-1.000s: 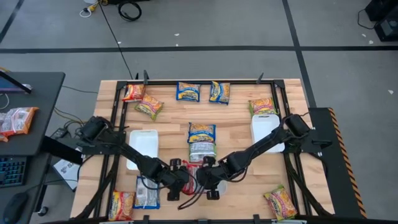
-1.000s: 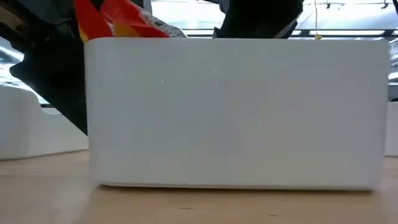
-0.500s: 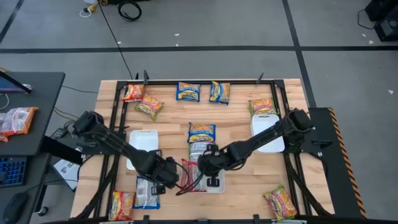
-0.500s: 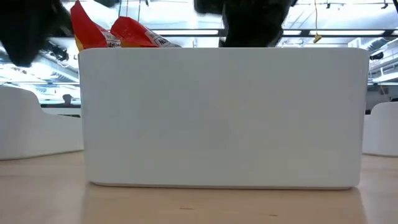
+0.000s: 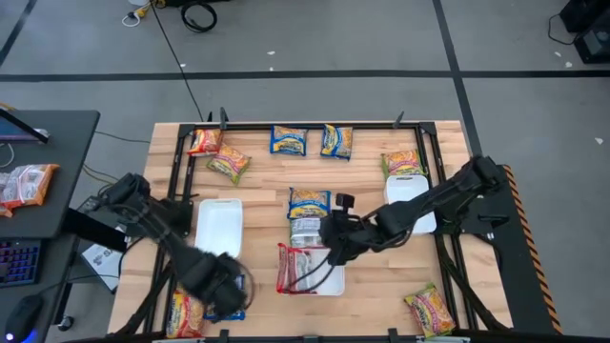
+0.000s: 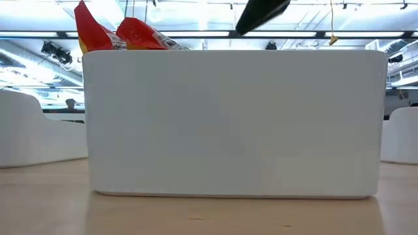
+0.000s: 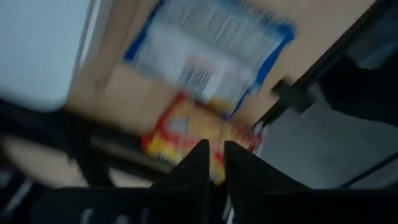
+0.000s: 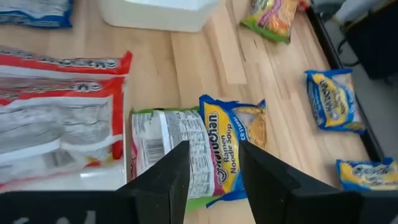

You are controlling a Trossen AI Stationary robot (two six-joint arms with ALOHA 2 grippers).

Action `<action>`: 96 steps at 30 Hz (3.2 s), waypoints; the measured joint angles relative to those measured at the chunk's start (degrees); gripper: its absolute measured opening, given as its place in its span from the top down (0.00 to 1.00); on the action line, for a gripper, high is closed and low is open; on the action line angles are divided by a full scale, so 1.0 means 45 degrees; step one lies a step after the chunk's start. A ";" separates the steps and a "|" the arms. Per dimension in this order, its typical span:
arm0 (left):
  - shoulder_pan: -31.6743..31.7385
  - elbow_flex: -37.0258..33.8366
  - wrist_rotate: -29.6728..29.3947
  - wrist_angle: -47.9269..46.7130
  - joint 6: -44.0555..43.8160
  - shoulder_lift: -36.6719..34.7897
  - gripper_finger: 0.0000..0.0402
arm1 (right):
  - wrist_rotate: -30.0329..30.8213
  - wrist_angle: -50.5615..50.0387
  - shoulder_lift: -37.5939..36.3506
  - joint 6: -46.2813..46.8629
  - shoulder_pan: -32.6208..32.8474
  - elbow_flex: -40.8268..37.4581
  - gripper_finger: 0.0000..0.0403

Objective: Sort Maruchan noodles
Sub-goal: Put the bottom red noodle pack into the bottom white bin

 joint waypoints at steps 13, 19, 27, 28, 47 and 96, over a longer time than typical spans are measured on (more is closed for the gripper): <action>-0.4411 -0.0005 -0.1676 0.1089 -0.5411 0.0010 0.49 | 0.0155 0.0123 -0.0461 -0.0147 0.2454 -0.0013 0.66; -0.5457 -0.0005 -0.2432 0.0865 -0.5247 0.0015 0.49 | 0.1481 0.1267 -0.0755 -0.2282 0.2953 -0.0014 0.66; -0.5964 -0.0010 -0.3558 0.1087 -0.5646 0.0015 0.52 | 0.1029 0.5062 -0.0851 -0.2563 0.2516 -0.0001 0.66; -0.6007 -0.0010 -0.3816 0.1178 -0.5735 0.0015 0.52 | 0.0712 0.5332 -0.0853 -0.2406 0.2374 0.0000 0.66; -0.6643 -0.0014 -0.6801 0.1528 -0.7682 0.0019 0.50 | -0.1106 0.6786 -0.0643 -0.1209 0.2266 -0.0010 0.67; -0.4400 -0.3632 -0.0235 0.4537 -0.5112 0.0019 0.25 | -0.2487 0.7442 0.0153 -0.4112 0.2613 -0.0015 0.79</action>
